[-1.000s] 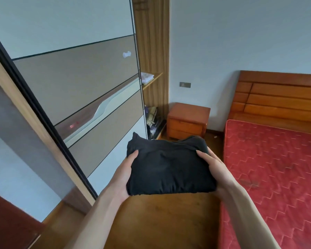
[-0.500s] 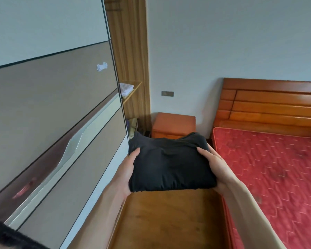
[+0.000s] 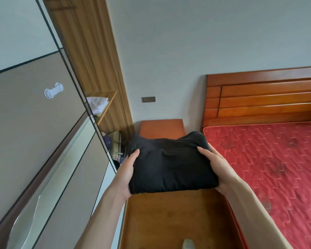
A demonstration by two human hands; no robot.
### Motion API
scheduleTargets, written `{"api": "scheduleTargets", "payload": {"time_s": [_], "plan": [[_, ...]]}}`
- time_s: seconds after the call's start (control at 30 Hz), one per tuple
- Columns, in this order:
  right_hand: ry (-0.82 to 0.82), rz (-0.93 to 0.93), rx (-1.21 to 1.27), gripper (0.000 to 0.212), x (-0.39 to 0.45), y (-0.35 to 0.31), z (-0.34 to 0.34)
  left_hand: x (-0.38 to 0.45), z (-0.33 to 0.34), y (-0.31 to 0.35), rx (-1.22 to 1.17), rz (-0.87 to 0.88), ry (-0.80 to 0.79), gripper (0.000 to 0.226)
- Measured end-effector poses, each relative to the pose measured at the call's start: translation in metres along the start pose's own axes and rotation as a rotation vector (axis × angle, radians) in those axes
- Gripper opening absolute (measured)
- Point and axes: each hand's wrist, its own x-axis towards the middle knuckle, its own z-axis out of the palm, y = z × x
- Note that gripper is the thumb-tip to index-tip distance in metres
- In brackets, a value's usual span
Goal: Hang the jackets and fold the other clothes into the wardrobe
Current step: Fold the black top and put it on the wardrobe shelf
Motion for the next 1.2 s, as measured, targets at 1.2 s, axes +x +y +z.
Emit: {"api": "scheduleTargets", "payload": {"time_s": [1.2], "plan": [[-0.12,0.222,-0.06,0.031,0.6,-0.125,0.037,0.502,0.089,0.246,-0.147,0.018,0.185,0.056]]}}
